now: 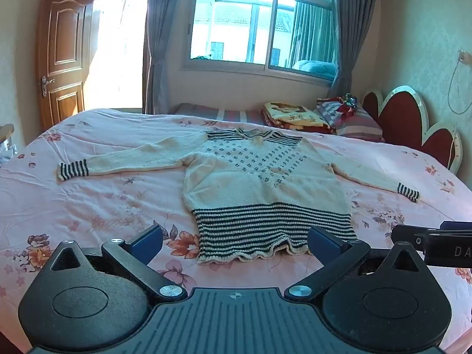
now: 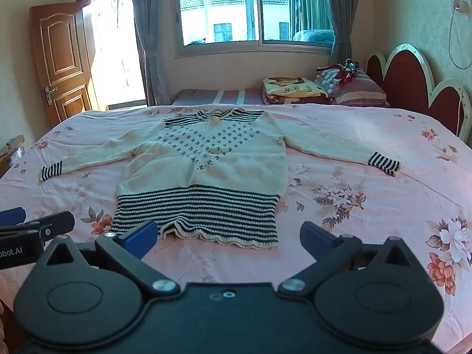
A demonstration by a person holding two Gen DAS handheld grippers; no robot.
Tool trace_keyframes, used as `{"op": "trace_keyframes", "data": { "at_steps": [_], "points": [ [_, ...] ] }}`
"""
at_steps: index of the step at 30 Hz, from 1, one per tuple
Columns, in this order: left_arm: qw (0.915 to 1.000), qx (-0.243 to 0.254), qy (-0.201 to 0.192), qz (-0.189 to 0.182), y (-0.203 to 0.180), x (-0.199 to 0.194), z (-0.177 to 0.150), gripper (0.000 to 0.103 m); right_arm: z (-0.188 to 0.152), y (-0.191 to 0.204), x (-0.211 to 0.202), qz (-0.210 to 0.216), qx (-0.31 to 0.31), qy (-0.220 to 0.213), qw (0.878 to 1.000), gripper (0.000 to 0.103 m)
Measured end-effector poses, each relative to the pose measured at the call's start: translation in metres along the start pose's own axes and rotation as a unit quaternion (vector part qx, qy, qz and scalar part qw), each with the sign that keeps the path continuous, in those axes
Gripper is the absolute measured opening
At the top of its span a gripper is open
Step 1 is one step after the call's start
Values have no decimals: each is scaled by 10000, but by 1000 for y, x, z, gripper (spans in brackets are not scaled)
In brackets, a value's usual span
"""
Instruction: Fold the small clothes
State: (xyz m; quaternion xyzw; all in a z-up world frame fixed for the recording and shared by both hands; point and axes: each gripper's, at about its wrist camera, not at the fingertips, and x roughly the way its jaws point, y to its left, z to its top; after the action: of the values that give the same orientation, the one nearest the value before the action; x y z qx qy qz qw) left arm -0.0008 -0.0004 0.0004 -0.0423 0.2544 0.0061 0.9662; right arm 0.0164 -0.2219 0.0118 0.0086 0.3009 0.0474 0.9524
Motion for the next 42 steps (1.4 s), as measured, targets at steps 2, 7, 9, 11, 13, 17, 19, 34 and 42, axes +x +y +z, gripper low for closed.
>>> {"op": "trace_keyframes", "data": {
  "at_steps": [2, 7, 9, 11, 13, 17, 19, 34, 42],
  "points": [
    [10000, -17, -5, -52, 0, -2, 0, 103, 0, 0, 0, 7, 4, -18, 10000, 102],
    [9999, 3, 122, -15, -6, 5, 0, 103, -1, 0, -1, 10, 13, -32, 10000, 102],
    [9999, 16, 115, -11, -12, 6, -4, 103, -2, 2, -2, 3, 1, -51, 10000, 102],
    [9999, -24, 110, -43, -5, 0, 2, 103, -2, 2, -2, 4, 5, -52, 10000, 102],
    [9999, -25, 103, -48, -6, 1, 2, 103, 0, 1, -2, 0, 0, -43, 10000, 102],
    [9999, -61, 114, -70, -5, 2, 3, 103, 0, 0, -4, -10, 1, -39, 10000, 102],
    [9999, -30, 88, -59, -5, 1, 1, 103, 0, -1, -5, -9, -1, -51, 10000, 102],
    [10000, 1, 69, -35, -7, -1, 4, 103, 1, -3, -5, 7, -20, -63, 10000, 102],
    [10000, 23, 69, -5, -8, -1, 4, 103, 1, -1, -4, 8, -26, -68, 10000, 102]
  ]
}}
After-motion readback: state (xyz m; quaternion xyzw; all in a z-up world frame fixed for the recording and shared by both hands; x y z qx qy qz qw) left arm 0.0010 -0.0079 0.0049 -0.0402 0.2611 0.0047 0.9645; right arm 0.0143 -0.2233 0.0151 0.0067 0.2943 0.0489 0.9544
